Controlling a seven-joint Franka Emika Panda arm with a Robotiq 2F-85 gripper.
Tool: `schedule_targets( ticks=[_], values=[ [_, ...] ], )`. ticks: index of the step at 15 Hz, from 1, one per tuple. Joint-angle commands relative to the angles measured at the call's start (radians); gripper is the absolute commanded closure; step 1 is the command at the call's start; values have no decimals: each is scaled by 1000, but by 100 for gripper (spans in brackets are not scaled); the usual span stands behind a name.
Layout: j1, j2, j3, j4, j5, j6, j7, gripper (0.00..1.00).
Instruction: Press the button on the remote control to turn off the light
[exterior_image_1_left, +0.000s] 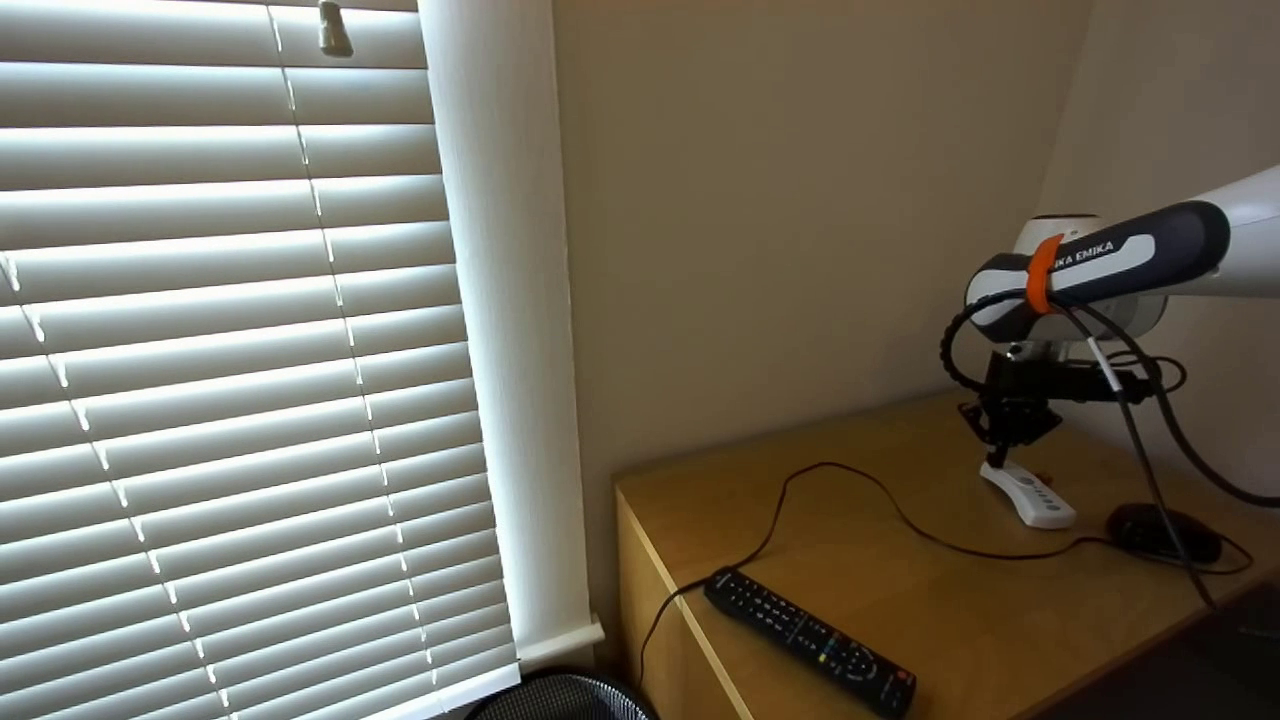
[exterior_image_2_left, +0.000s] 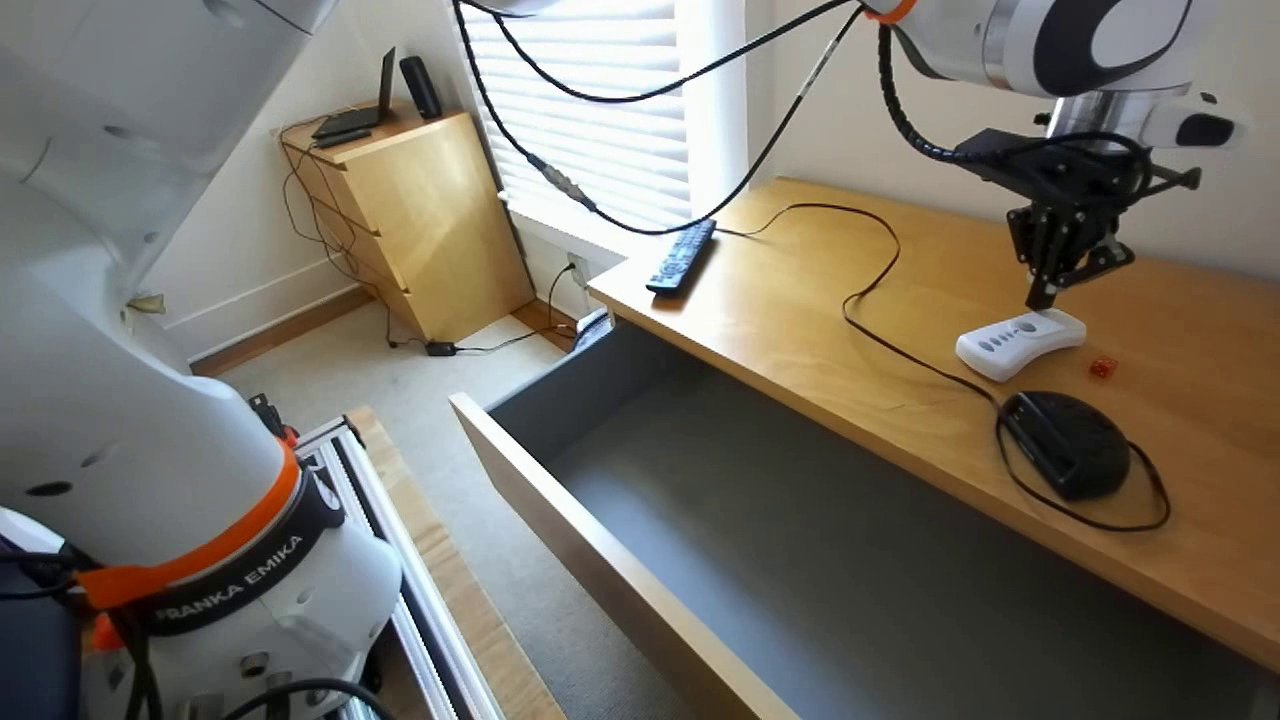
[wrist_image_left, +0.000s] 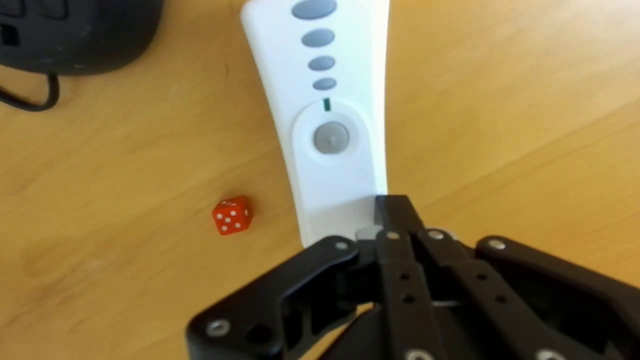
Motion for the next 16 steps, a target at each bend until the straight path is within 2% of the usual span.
schedule_targets(
  ticks=[1,2,4,7,11,13,16],
  values=[
    [67,-117,-34,-243,10,226,123,100],
    [73,-133,-26,-284,-3,302,178,100],
    [119,-170,-54,-378,-10,421,280,100],
    [195,-231,-112,-516,-32,525,399,100],
    [351,-309,-249,-706,-131,648,547,100],
    [462,-342,-357,-806,-209,729,663,72],
    [658,-398,-544,-963,-356,775,793,52]
  ],
)
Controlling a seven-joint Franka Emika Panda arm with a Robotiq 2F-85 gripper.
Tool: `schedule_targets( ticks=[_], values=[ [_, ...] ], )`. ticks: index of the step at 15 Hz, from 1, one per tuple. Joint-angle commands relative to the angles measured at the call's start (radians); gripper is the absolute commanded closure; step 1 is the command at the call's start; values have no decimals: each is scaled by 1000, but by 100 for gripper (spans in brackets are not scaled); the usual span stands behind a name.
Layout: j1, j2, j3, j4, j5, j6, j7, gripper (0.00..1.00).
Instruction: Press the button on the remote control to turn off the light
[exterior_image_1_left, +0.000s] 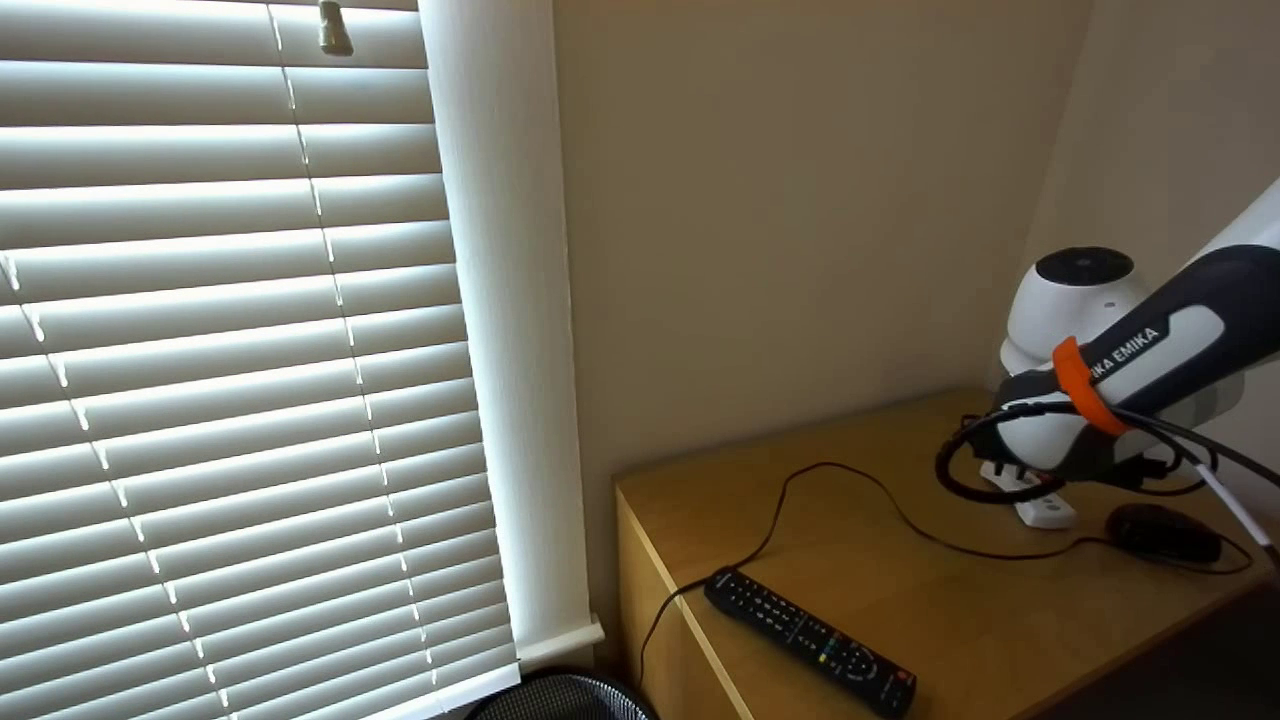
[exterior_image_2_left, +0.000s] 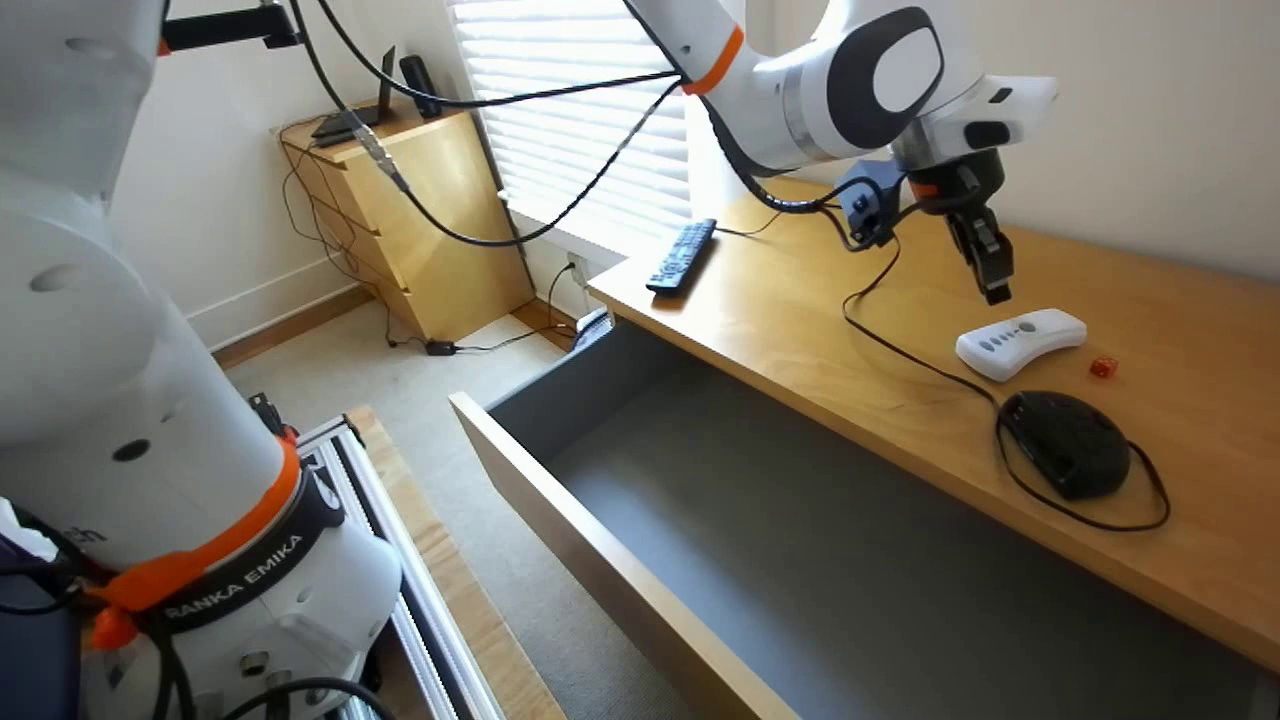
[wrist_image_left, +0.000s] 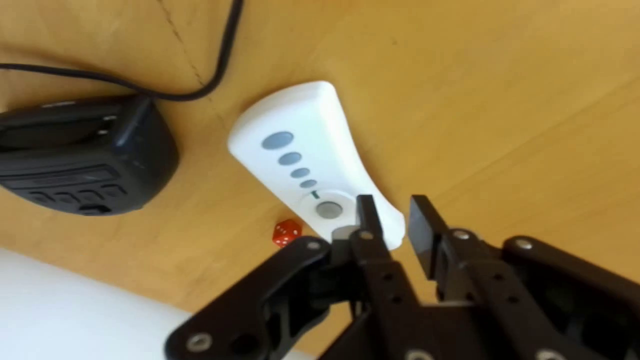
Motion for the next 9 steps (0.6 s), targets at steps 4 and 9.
schedule_targets(
  ticks=[4,9],
  values=[
    [451,-158,-413,-385,-321,76,213,23],
    [570,-133,-517,-425,-309,92,192,10]
  ],
)
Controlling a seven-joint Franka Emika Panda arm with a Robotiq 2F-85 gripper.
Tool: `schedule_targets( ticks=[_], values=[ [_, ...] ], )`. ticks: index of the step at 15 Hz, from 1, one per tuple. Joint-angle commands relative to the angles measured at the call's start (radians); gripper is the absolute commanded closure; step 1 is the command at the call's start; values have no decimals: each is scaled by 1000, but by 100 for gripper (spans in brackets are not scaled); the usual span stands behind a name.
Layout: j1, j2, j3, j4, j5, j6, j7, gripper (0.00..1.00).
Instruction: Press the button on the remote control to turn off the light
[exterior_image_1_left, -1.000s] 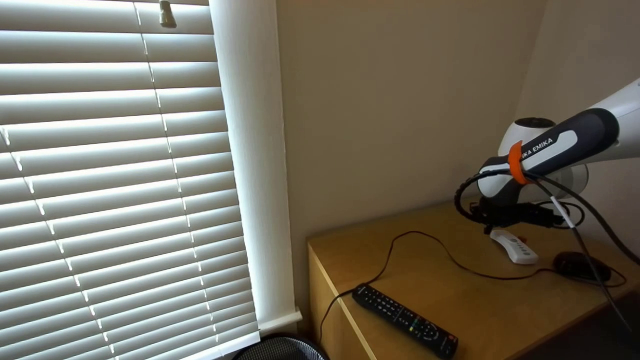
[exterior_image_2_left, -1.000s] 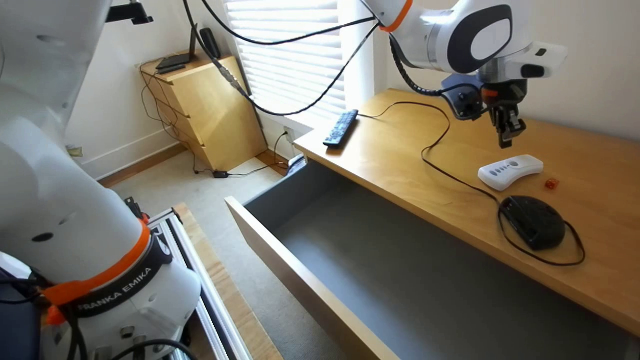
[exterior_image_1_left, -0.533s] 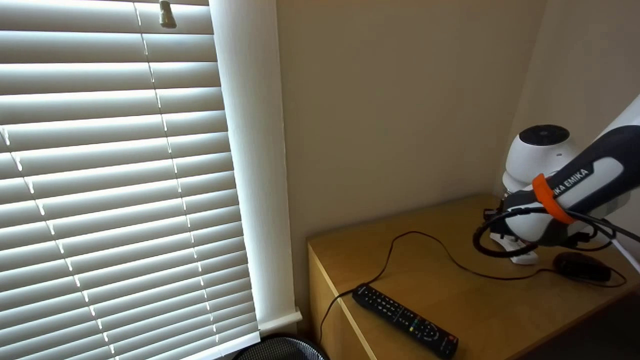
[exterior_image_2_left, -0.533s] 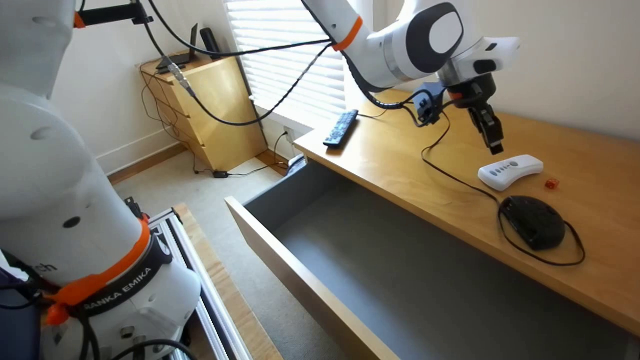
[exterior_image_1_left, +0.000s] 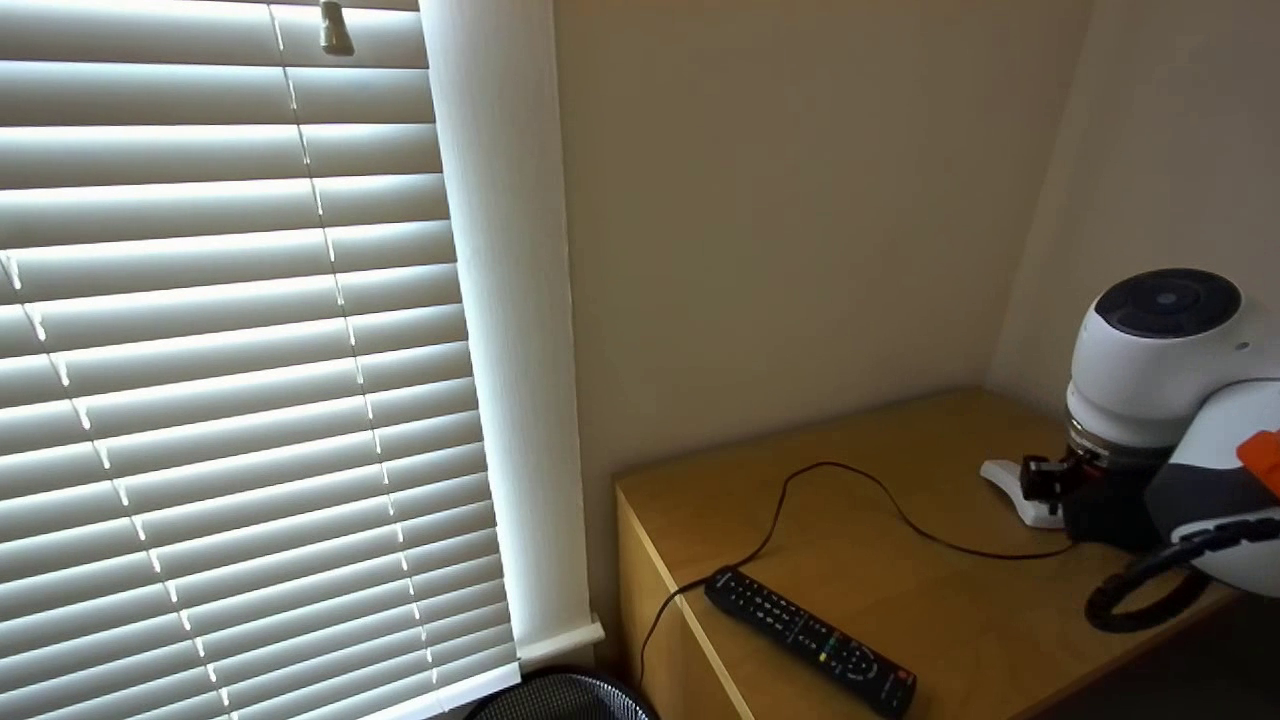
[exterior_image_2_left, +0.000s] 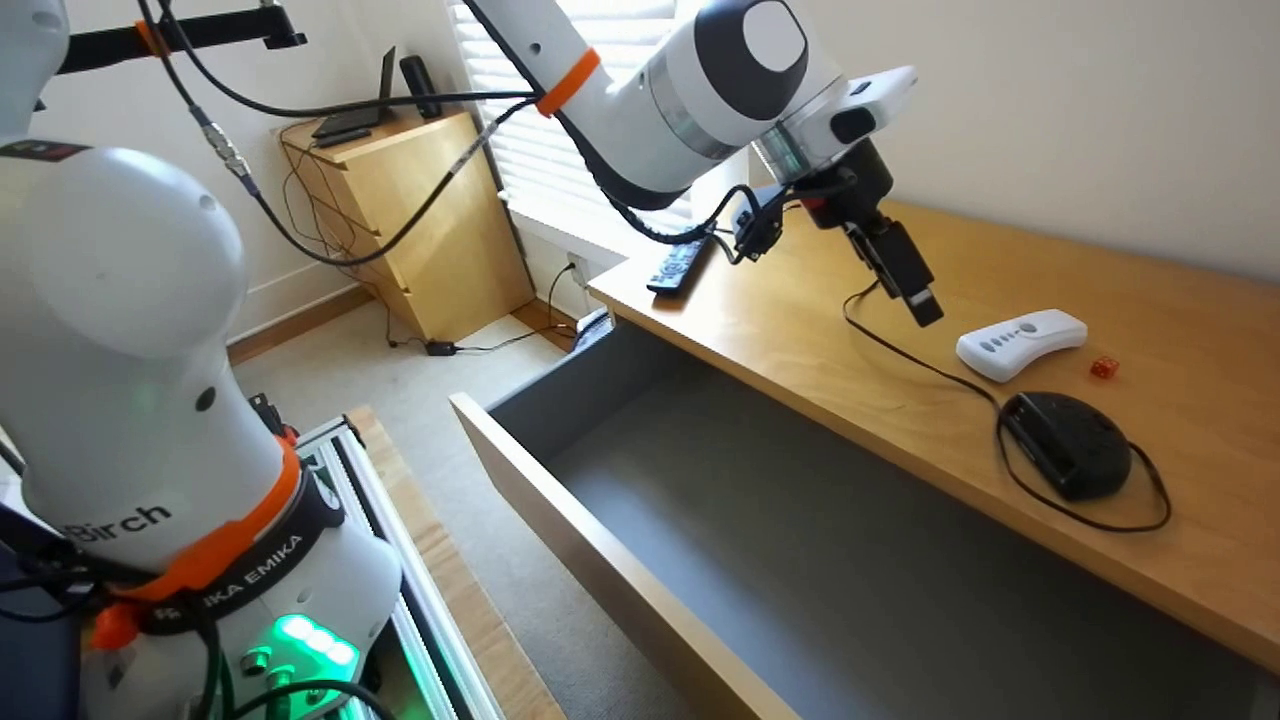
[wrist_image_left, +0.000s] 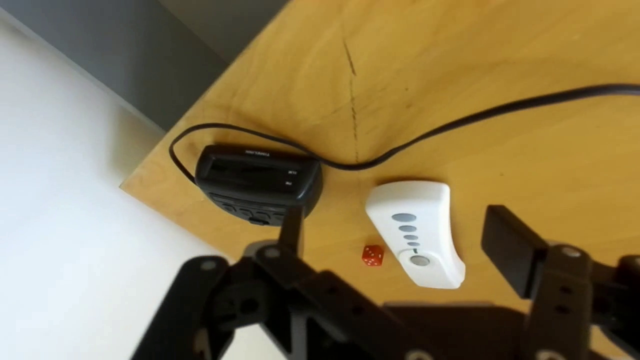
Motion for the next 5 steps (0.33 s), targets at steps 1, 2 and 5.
schedule_targets(
  ticks=[1,2,5],
  values=[
    [23,7,-17,-13,40,8,-32,7],
    [28,5,-21,-18,40,8,-33,7],
    [28,5,-24,-18,39,8,-33,7]
  ],
)
